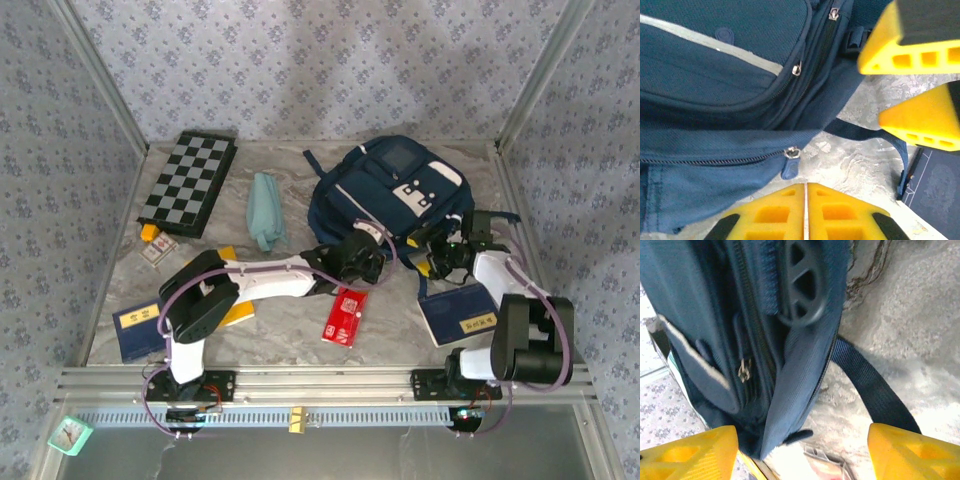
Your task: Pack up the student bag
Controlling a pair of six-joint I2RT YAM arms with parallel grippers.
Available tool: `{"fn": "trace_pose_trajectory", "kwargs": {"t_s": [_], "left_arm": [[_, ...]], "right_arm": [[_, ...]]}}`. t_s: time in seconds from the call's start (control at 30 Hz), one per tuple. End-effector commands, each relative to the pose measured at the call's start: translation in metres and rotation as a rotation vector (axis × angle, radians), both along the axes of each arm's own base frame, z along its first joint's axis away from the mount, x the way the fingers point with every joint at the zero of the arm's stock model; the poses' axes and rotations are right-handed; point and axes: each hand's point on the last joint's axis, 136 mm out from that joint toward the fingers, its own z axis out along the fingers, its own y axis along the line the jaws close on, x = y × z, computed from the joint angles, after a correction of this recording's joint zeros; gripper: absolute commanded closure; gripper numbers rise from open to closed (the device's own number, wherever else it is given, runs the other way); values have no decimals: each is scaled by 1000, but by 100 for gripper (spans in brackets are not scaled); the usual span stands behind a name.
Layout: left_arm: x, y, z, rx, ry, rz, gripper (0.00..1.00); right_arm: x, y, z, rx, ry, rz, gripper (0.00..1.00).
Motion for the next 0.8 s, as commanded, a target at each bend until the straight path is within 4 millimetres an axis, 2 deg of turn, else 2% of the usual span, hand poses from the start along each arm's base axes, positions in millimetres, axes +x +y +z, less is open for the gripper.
{"fn": "trace_pose_trajectory", "kwargs": {"t_s": [0.0,0.17,0.27,0.37,0.63,0.77], "left_arm": [[-1,-3,-9,33,3,41,86],[2,-5,-14,48,-12,57,78],[3,-7,-22,65,-14,59,69],[5,-10,-29,93,-20,66,66],[24,-18,-38,130,-40,167,57],[38,-10,-39,157,-59,270,56]], "right_arm": [[22,5,6,15,-54,-23,29],[39,12,-4,31,-38,-24,37],[45,13,-9,31,-31,-29,46],[51,18,-4,61,-47,-22,56],[48,24,2,69,-50,-14,78],[47,27,8,82,-57,-12,85]]}}
